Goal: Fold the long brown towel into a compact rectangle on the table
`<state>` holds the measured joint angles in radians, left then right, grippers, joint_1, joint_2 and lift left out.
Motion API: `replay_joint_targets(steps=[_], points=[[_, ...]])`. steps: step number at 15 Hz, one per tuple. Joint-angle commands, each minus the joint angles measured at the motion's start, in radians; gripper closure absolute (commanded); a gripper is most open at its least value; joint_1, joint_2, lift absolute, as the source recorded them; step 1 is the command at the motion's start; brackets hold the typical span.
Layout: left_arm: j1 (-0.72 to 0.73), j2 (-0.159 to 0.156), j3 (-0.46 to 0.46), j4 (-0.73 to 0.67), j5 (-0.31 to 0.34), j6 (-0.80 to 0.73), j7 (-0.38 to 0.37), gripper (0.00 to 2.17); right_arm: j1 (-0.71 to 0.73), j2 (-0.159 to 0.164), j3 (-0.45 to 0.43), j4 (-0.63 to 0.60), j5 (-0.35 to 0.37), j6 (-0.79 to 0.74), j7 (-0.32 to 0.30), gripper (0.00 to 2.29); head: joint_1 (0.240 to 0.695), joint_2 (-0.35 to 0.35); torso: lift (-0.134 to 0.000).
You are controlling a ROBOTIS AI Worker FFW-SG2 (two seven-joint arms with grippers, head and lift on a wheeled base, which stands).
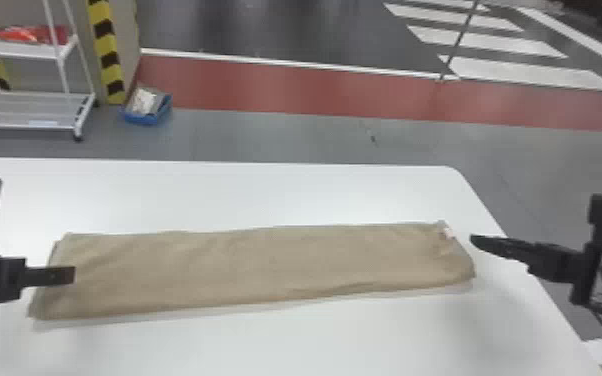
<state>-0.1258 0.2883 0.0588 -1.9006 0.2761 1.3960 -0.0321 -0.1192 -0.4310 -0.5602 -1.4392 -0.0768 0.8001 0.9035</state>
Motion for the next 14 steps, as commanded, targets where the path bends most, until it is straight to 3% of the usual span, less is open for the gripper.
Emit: replay_joint_targets(steps=[1,8,10,14], points=[[0.0,0.0,0.0,0.0,-0.001,-0.001,0.0,0.27,0.006,0.0,-0.001,-0.004,-0.003,0.0,0.0,0.28,0.695,-0.221,-0.124],[0.001,0.0,-0.002,0.002,-0.009,-0.001,-0.023,0.43,0.009,0.0,-0.003,-0.013,-0.003,0.006,0.0,0.28,0.695,-0.225,-0.124],[0.001,0.0,-0.005,0.009,-0.015,-0.001,-0.025,0.61,0.013,0.0,-0.004,-0.015,-0.003,0.009,0.0,0.28,0.695,-0.226,-0.124],[0.001,-0.001,-0.007,0.008,-0.018,0.002,-0.028,0.61,0.013,0.0,-0.004,-0.015,-0.004,0.006,0.0,0.28,0.695,-0.225,-0.124]])
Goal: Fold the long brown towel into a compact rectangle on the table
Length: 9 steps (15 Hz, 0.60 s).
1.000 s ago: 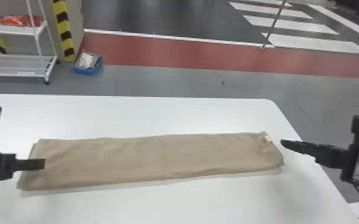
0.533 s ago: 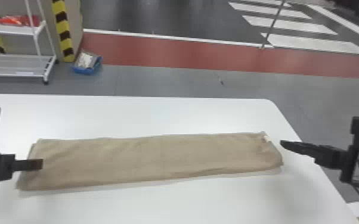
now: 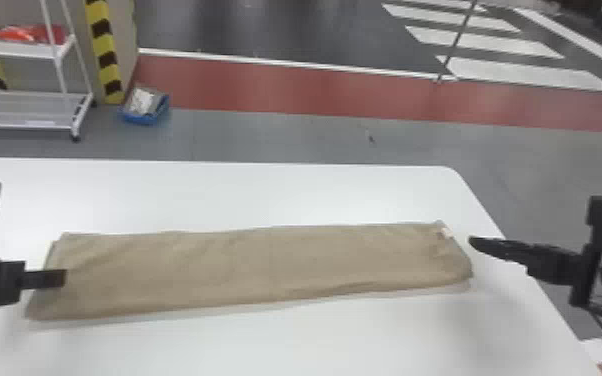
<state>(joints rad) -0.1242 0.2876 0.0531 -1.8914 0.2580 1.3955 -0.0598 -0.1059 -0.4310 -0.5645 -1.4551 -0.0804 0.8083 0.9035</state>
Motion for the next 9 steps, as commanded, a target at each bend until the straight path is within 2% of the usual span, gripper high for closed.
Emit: replay_joint_targets(steps=[1,2,3,6,7,9], points=[[0.0,-0.001,-0.001,-0.002,0.0,0.003,0.0,0.61,0.002,0.0,-0.002,-0.001,-0.001,-0.002,0.0,0.28,0.695,-0.225,-0.124],[0.0,-0.001,-0.001,0.0,-0.002,0.0,-0.002,0.62,0.002,0.0,-0.002,-0.001,-0.002,-0.002,0.0,0.28,0.695,-0.225,-0.124],[0.0,-0.001,-0.003,0.0,-0.003,0.003,-0.005,0.79,0.002,0.0,-0.003,-0.001,-0.004,-0.002,0.002,0.28,0.695,-0.227,-0.124],[0.0,-0.001,-0.006,-0.003,0.0,0.015,-0.005,1.5,0.003,0.0,-0.006,-0.001,-0.007,-0.002,0.009,0.28,0.695,-0.227,-0.124],[0.001,-0.001,-0.004,-0.008,0.009,0.021,-0.005,1.62,0.003,0.0,-0.008,0.001,-0.007,-0.002,0.009,0.28,0.695,-0.227,-0.124],[0.001,-0.001,0.007,-0.023,0.04,0.024,-0.006,1.62,0.005,0.002,-0.006,0.001,-0.007,-0.002,0.009,0.28,0.695,-0.231,-0.124]])
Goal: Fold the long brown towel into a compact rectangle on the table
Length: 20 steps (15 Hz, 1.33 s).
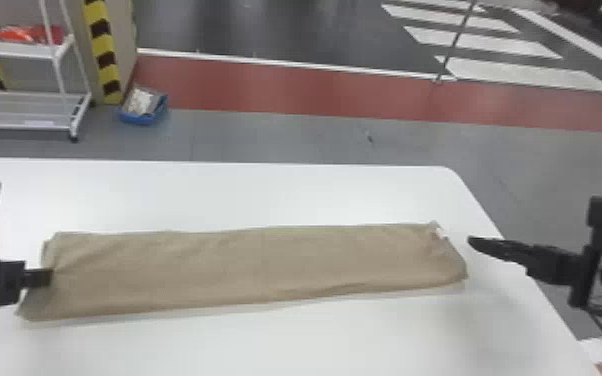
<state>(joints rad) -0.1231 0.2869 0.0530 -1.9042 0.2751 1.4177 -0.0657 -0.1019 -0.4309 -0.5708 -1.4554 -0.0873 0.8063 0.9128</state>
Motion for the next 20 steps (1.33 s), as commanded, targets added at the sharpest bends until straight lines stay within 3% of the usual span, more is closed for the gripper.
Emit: replay_joint_targets(steps=[1,3,7,10,13,15,17,19,20], points=[[0.0,0.0,0.013,-0.024,0.042,0.002,0.0,1.62,0.001,0.003,0.0,0.0,0.0,-0.003,0.0,0.28,0.695,-0.233,-0.124],[0.0,0.0,0.034,-0.059,0.093,0.002,0.003,1.62,0.004,0.004,0.0,0.001,-0.002,-0.003,0.0,0.28,0.695,-0.241,-0.124],[-0.035,-0.005,0.1,-0.07,0.269,0.002,0.021,1.62,0.022,0.029,0.012,-0.023,-0.005,0.003,0.0,0.28,0.695,-0.251,-0.124],[-0.09,-0.009,0.126,-0.059,0.434,0.076,0.041,1.62,0.025,0.11,0.032,-0.076,-0.005,-0.015,-0.015,0.28,0.695,-0.249,-0.124],[-0.139,-0.022,0.119,-0.058,0.519,0.106,0.095,1.62,0.05,0.224,0.054,-0.175,-0.026,-0.04,-0.038,0.28,0.695,-0.234,-0.124],[-0.153,-0.031,0.114,-0.058,0.573,0.109,0.113,1.62,0.079,0.239,0.109,-0.221,-0.054,-0.046,-0.072,0.28,0.695,-0.206,-0.124],[-0.165,-0.057,0.11,-0.05,0.581,0.109,0.119,1.62,0.085,0.264,0.17,-0.237,-0.066,-0.052,-0.089,0.32,0.695,-0.191,-0.124],[-0.179,-0.075,0.111,-0.015,0.602,0.106,0.119,1.62,0.085,0.282,0.247,-0.235,-0.066,-0.058,-0.089,0.93,0.695,-0.163,-0.124],[-0.182,-0.083,0.108,-0.012,0.616,0.097,0.119,1.62,0.087,0.301,0.289,-0.235,-0.065,-0.055,-0.095,1.44,0.695,-0.148,-0.124]])
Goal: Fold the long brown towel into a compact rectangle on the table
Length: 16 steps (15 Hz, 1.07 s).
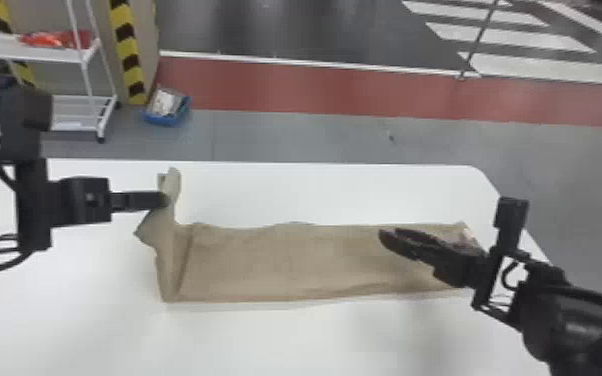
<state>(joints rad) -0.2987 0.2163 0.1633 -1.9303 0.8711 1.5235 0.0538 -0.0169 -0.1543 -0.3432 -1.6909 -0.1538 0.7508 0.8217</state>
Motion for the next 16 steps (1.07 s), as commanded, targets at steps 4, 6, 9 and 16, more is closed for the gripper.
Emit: replay_joint_targets(steps=[4,6,9,16], points=[[-0.046,-0.031,-0.025,0.089,0.026,-0.03,-0.011,1.62,-0.005,0.082,0.239,0.002,0.042,0.037,-0.099,1.81,0.695,-0.07,-0.124],[-0.053,-0.028,-0.008,0.109,0.103,-0.033,-0.025,1.62,-0.012,0.111,0.28,0.011,0.046,0.04,-0.121,1.85,0.695,-0.039,-0.124],[-0.085,-0.018,-0.01,0.106,0.161,-0.033,-0.006,1.62,-0.029,0.148,0.348,0.02,0.063,0.052,-0.127,1.85,0.695,0.006,-0.124],[-0.129,-0.022,-0.047,0.086,0.258,-0.027,0.014,1.62,-0.101,0.155,0.481,0.131,0.071,0.055,-0.162,1.85,0.695,0.065,-0.124]])
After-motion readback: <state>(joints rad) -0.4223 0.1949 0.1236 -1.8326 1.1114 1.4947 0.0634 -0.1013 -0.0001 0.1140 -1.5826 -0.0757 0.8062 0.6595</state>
